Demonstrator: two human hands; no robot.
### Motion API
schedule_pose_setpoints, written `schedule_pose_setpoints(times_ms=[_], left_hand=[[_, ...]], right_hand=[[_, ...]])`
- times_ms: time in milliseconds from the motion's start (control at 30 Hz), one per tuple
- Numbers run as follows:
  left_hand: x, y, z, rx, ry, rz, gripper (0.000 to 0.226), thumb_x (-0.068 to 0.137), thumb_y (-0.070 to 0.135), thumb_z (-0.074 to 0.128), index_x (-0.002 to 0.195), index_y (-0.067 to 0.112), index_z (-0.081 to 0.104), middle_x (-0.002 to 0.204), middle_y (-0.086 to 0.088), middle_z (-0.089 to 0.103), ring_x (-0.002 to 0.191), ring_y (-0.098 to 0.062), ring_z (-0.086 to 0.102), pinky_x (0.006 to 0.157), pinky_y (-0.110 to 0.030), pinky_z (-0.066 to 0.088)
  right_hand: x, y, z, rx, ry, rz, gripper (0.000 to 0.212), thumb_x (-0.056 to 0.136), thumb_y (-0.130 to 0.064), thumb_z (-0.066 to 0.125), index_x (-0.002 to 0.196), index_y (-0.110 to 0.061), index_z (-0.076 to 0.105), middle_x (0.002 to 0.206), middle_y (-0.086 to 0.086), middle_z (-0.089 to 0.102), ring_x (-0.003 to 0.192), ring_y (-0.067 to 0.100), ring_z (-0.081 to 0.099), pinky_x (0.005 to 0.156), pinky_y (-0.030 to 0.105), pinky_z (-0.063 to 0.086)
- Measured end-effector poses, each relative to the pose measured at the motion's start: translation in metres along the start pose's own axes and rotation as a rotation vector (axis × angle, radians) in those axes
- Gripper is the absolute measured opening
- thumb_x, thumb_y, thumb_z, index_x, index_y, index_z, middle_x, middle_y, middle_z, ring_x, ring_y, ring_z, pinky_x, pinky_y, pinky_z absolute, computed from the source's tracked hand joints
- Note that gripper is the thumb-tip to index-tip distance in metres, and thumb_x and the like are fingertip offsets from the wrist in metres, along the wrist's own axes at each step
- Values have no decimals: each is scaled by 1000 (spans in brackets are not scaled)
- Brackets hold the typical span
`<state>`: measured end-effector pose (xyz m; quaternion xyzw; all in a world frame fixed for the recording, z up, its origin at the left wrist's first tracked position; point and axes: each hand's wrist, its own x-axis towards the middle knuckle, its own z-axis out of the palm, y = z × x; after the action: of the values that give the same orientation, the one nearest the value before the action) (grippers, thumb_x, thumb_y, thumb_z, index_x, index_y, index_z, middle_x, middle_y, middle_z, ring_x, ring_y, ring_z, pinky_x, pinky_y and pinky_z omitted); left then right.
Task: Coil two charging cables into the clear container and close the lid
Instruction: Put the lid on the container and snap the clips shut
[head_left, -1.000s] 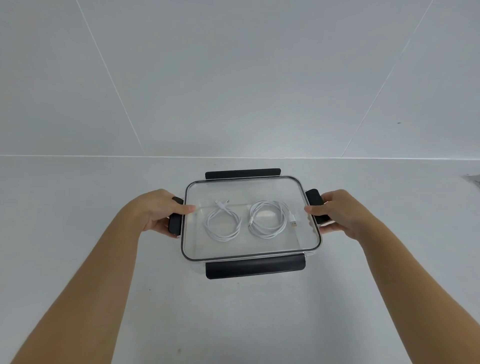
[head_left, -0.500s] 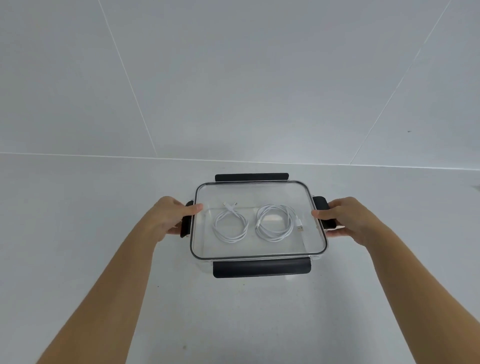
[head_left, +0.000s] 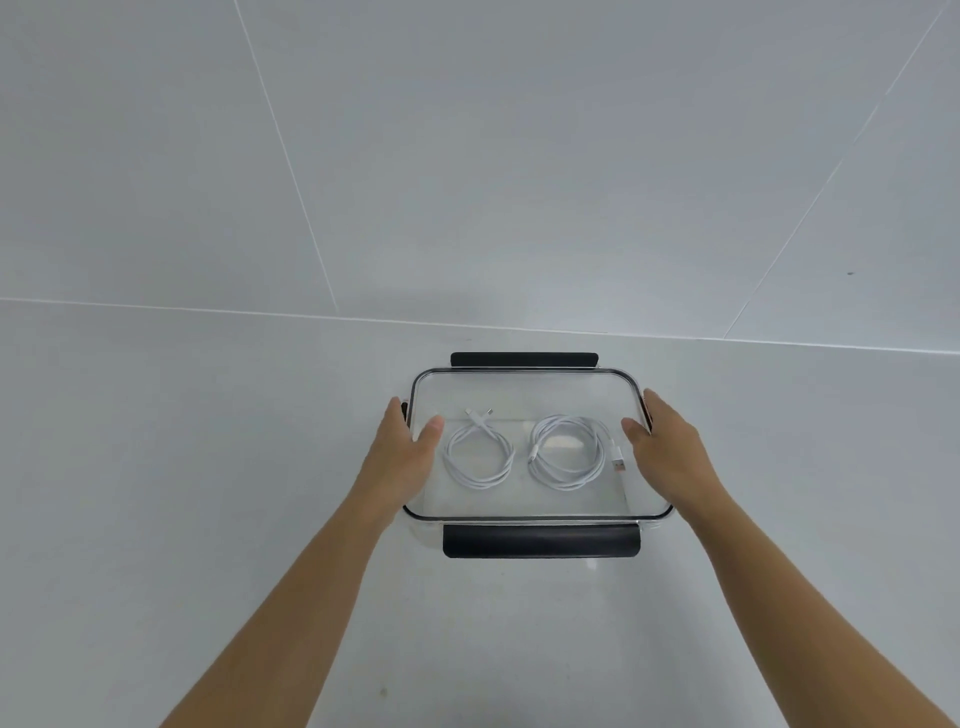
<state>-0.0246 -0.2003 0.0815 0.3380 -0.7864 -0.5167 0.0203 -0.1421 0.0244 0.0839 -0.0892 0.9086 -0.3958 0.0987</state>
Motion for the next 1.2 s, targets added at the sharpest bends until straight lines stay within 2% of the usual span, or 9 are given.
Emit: schedule_pose_setpoints(times_ms=[333, 533, 767, 833, 867, 933, 1000, 1100, 1200], left_hand=[[6, -11, 2, -203, 26, -14, 51, 93, 34, 49, 140, 20, 35, 137, 3, 49, 123, -17, 45, 98, -29, 34], [7, -14, 3, -300, 24, -18, 45, 93, 30, 52, 135, 19, 42, 129, 4, 53, 112, -13, 48, 90, -26, 33], [11, -14, 1, -267, -22, -102, 48, 90, 40, 53, 133, 19, 44, 131, 2, 53, 121, -19, 48, 96, -31, 36], [12, -15, -3, -232, -10, -148, 65, 88, 48, 53, 142, 18, 32, 146, -2, 39, 133, -21, 37, 107, -36, 32], [12, -13, -5, -201, 46, -136, 73, 87, 49, 53, 146, 17, 23, 153, -3, 28, 139, -21, 28, 112, -38, 26], [6, -8, -8, -96, 218, -8, 75, 88, 45, 53, 148, 15, 17, 156, -4, 20, 143, -18, 18, 115, -37, 19], [-4, 1, -6, 44, 323, 241, 68, 89, 41, 54, 145, 13, 26, 152, 1, 27, 141, -14, 22, 115, -32, 18], [-23, 13, 4, 237, 93, 624, 65, 83, 52, 46, 136, 16, 44, 135, 13, 43, 132, -6, 33, 111, -25, 21], [-31, 15, 20, 540, -175, 879, 65, 83, 56, 43, 139, 23, 42, 146, 9, 40, 140, -7, 24, 116, -29, 15]], right_hand=[[4, 9, -3, 224, 9, 60, 30, 93, -4, 41, 67, -12, 31, 61, 0, 27, 56, 16, 21, 52, 28, 18], [7, 19, -5, 394, -20, 74, 16, 90, -2, 47, 79, 10, 42, 71, 9, 34, 67, 23, 26, 62, 31, 24], [11, 19, -7, 315, -35, 54, 19, 90, -4, 46, 72, -2, 41, 64, 2, 28, 60, 18, 24, 56, 30, 21], [11, 15, -8, 246, -36, 48, 7, 93, -13, 49, 89, -12, 54, 78, -2, 47, 73, 20, 46, 67, 33, 37], [12, 15, -10, 171, -9, 42, 21, 94, -18, 51, 114, -14, 55, 100, -3, 56, 98, 20, 54, 85, 35, 42], [11, 10, -15, 19, 79, -57, 50, 93, -23, 54, 139, -12, 38, 139, 1, 47, 131, 19, 40, 108, 34, 31], [10, -1, -16, -53, 133, -277, 48, 92, -21, 57, 137, -9, 43, 140, 6, 48, 131, 22, 42, 107, 29, 29], [15, -12, -8, -263, 50, -610, 45, 89, -31, 53, 127, -8, 56, 128, 8, 60, 121, 25, 54, 101, 28, 34], [23, -19, 5, -425, -93, -770, 47, 89, -38, 43, 126, -12, 57, 128, 3, 60, 123, 21, 52, 101, 33, 37]])
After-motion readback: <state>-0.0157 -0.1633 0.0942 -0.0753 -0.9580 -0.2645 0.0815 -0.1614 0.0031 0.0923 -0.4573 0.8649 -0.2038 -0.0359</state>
